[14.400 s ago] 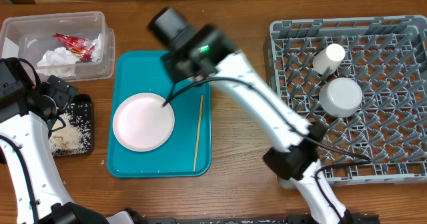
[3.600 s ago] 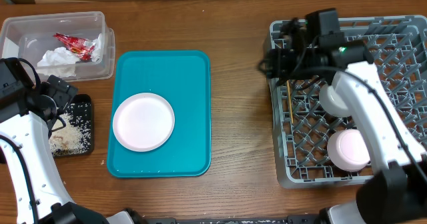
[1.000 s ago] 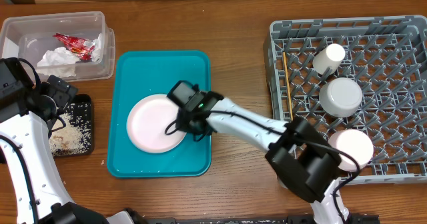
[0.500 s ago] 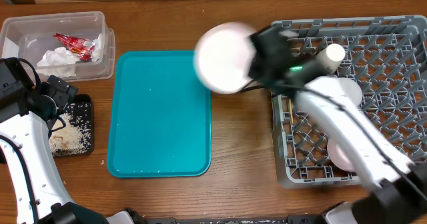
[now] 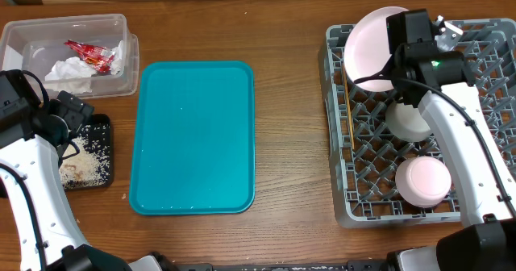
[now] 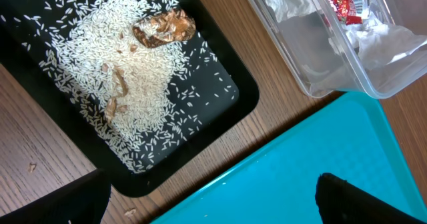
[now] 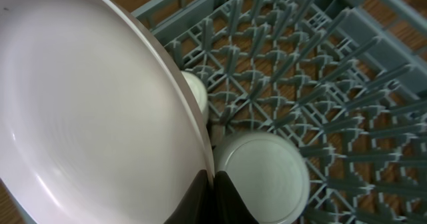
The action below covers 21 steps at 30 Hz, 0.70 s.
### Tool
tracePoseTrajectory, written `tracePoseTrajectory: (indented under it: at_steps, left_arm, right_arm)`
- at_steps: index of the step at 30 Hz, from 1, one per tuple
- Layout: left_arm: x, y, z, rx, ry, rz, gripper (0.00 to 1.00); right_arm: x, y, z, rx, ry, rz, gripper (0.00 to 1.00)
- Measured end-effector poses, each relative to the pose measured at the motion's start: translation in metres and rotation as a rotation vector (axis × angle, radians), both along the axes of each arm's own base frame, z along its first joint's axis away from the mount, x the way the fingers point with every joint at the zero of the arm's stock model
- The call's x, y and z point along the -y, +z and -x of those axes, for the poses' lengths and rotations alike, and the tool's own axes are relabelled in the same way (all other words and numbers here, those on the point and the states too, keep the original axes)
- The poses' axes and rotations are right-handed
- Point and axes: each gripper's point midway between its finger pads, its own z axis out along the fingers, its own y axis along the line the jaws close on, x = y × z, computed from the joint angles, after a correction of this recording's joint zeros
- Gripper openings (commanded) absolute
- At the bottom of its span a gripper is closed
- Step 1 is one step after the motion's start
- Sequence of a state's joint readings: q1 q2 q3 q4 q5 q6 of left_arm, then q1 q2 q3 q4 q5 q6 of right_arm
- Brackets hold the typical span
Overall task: Sort waste into correct bins and load items into the dishwasher
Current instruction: 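Carry the plate to the rack and stand it upright at back left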
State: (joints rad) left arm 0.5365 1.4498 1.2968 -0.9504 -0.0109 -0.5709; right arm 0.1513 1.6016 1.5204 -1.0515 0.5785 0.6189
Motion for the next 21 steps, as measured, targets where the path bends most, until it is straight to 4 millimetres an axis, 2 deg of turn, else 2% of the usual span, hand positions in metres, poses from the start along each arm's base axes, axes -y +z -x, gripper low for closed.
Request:
tracePoseTrajectory:
  at_steps: [8,13,16,20,21]
  left_arm:
    - [0.000,0.000,0.000,0.000,0.000,0.000,1.00]
    - [0.000,0.000,0.000,0.000,0.000,0.000,1.00]
    - [0.000,0.000,0.000,0.000,0.000,0.000,1.00]
    - [0.000,0.000,0.000,0.000,0.000,0.000,1.00]
    - [0.000,0.000,0.000,0.000,0.000,0.000,1.00]
  right_arm:
    - [0.009,0.005,-0.002,0.016,-0.018,0.063,0.04]
    - [0.007,-0.007,-0.002,-0.013,-0.013,0.065,0.04]
    - [0.000,-0.019,-0.005,-0.046,0.007,0.068,0.04]
    - [-0.020,-0.029,-0.008,-0.071,0.056,0.073,0.05]
    - [-0.024,-0.030,-0.008,-0.074,0.067,0.074,0.12]
